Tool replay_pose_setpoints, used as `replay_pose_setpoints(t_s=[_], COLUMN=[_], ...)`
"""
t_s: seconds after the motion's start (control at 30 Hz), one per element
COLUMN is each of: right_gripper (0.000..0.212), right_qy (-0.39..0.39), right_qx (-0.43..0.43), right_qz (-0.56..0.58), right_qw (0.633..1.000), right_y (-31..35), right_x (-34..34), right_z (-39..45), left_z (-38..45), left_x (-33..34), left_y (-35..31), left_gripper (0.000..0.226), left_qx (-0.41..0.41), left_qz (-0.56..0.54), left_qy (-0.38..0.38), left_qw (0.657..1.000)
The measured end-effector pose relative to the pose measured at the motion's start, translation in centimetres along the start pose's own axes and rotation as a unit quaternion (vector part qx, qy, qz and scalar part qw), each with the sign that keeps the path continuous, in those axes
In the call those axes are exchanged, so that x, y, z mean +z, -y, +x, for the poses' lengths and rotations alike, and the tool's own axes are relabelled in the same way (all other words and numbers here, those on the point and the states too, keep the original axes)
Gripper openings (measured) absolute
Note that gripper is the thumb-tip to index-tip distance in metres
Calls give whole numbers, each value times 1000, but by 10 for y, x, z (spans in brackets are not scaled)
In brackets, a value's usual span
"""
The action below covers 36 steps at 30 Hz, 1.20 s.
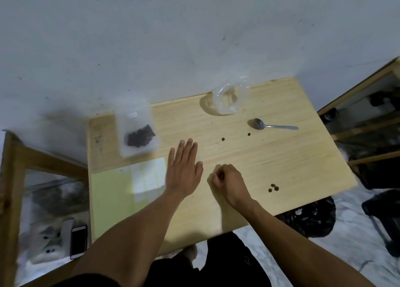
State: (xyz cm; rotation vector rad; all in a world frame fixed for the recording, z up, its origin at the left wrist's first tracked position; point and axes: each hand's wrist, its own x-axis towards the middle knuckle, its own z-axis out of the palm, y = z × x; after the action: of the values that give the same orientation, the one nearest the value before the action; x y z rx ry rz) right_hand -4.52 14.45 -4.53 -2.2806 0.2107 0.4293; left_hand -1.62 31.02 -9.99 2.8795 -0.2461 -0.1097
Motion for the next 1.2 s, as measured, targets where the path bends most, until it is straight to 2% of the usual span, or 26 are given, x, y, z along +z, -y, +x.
replay_pose_setpoints(t_s=[0.07, 0.17, 0.27, 0.5, 0.6, 0.67, 0.73, 1.0, 1.1, 1.2], right_gripper=[15, 4, 16, 9, 14, 9, 3, 11, 9, 14], right_qy=[-19, -40, -20, -34, 7, 34, 36, 66, 46, -2], right_qx=[59, 88, 78, 3, -10, -29, -53, -67, -20, 84], right_qz=[77, 142, 186, 114, 107, 65, 27, -70, -16, 161], right_qw=[995, 985, 979, 993, 994, 997, 998, 993, 999, 983], right_y=[0, -2, -3, 0, 0, 1, 3, 5, 3, -4], right_x=[-4, -14, -29, -56, -58, -59, -60, -61, -70, -81], right_z=[4, 17, 36, 90, 106, 111, 114, 112, 107, 104], left_z=[1, 1, 2, 4, 3, 3, 3, 4, 3, 3], left_x=[0, -2, -4, -6, -5, -4, -3, -2, -3, -3], left_y=[-2, -12, -20, -24, -24, -23, -22, -22, -22, -23], left_gripper=[60, 58, 54, 53, 50, 50, 50, 50, 50, 51], left_qx=[-11, -50, -77, -84, -75, -64, -60, -61, -72, -83], left_qz=[-2, -12, -18, 1, -6, -6, -11, -17, -13, -9], left_qy=[-1, -13, -29, -46, -90, -113, -121, -128, -105, -84], left_qw=[1000, 999, 996, 995, 993, 992, 991, 990, 992, 993])
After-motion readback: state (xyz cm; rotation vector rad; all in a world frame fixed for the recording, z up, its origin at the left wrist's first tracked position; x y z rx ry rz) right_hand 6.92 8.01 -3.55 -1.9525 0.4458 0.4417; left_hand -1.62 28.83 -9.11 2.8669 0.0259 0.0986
